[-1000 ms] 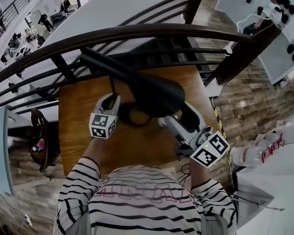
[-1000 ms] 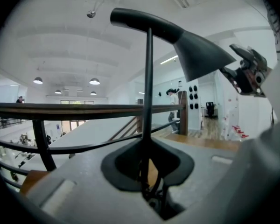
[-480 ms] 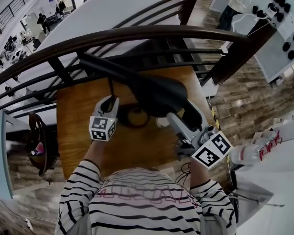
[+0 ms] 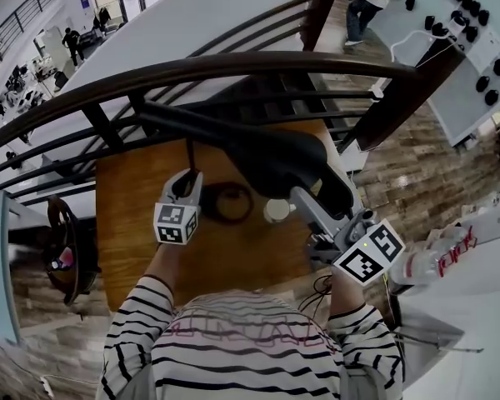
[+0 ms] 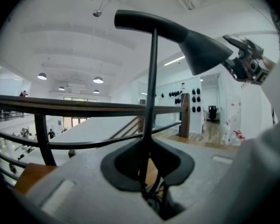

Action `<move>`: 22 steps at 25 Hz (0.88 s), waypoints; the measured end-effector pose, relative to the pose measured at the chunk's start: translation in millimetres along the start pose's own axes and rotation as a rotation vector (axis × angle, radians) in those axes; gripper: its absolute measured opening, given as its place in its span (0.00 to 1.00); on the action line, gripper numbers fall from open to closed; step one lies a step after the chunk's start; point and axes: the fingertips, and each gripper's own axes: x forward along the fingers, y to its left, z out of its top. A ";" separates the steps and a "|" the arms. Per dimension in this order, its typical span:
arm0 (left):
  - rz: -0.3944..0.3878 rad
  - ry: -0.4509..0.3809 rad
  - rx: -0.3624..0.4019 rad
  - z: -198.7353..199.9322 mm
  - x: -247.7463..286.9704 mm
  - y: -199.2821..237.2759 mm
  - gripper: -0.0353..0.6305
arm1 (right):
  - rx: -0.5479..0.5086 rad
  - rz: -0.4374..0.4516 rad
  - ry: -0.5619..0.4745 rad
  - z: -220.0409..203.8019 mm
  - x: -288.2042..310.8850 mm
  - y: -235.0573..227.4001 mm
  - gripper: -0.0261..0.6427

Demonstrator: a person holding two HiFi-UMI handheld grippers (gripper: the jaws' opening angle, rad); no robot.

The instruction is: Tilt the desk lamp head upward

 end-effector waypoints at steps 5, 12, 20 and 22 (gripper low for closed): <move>0.002 0.002 -0.010 -1.3 -1.3 0.1 0.13 | -0.042 0.010 0.008 14.4 2.5 7.7 0.49; 0.007 0.006 -0.015 0.5 -2.2 -3.6 0.13 | -0.067 0.022 0.015 31.2 2.9 12.6 0.49; 0.012 -0.006 -0.019 0.1 -1.0 -1.6 0.13 | -0.079 0.038 0.010 45.8 10.0 16.6 0.49; 0.010 -0.008 -0.022 -0.4 -0.3 -2.3 0.13 | -0.090 0.040 0.012 49.5 11.3 17.0 0.49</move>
